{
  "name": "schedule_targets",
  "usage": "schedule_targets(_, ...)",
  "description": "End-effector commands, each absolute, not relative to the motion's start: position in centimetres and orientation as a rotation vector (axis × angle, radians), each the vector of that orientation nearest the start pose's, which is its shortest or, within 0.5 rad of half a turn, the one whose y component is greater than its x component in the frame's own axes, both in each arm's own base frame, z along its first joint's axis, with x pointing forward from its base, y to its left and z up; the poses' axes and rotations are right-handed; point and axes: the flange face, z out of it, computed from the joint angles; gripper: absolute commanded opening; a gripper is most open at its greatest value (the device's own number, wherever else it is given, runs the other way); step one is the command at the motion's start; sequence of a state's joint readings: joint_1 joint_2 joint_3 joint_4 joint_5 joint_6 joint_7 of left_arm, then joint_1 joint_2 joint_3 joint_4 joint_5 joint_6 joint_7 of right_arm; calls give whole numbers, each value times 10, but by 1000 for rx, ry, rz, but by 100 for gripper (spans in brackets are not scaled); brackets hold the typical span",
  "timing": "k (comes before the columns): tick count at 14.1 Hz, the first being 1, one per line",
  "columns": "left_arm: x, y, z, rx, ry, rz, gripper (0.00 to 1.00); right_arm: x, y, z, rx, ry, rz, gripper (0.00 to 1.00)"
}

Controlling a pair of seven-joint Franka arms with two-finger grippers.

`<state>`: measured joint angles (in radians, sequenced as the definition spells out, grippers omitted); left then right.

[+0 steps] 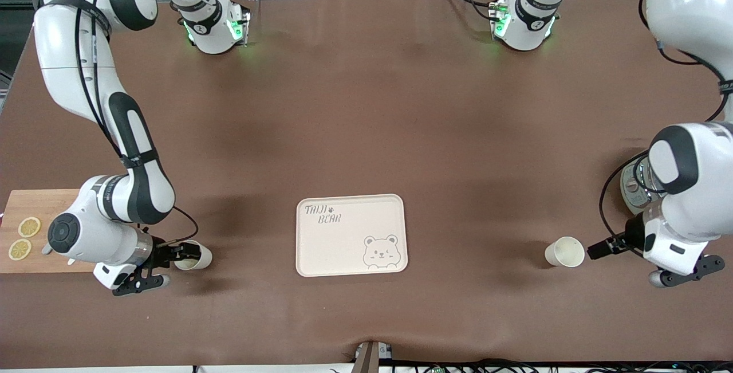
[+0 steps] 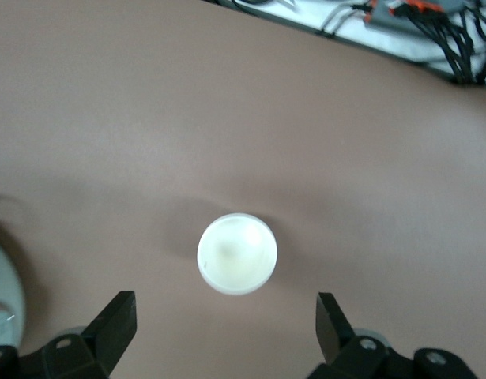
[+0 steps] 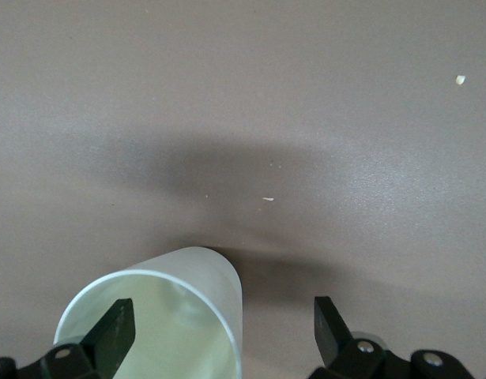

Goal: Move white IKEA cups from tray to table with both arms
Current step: 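Open both grippers and raise them away from the placed cups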

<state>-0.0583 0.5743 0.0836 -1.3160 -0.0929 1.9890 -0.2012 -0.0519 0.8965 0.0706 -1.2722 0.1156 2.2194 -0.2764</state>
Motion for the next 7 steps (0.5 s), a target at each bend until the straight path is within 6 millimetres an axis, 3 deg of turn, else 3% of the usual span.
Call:
schedule_targets(1,707,0,453,-3200,-271,-91,100,754,-1,241,-2965,-316,-69,100)
schedule_targets(3,693,-1,483,-3209,-213,-65,100,749,0,258,-2962,-334,23,100)
schedule_targets(7,666,-2,538,-3211,-187,-62,100,744,-14,339,-2961,-335,145,100)
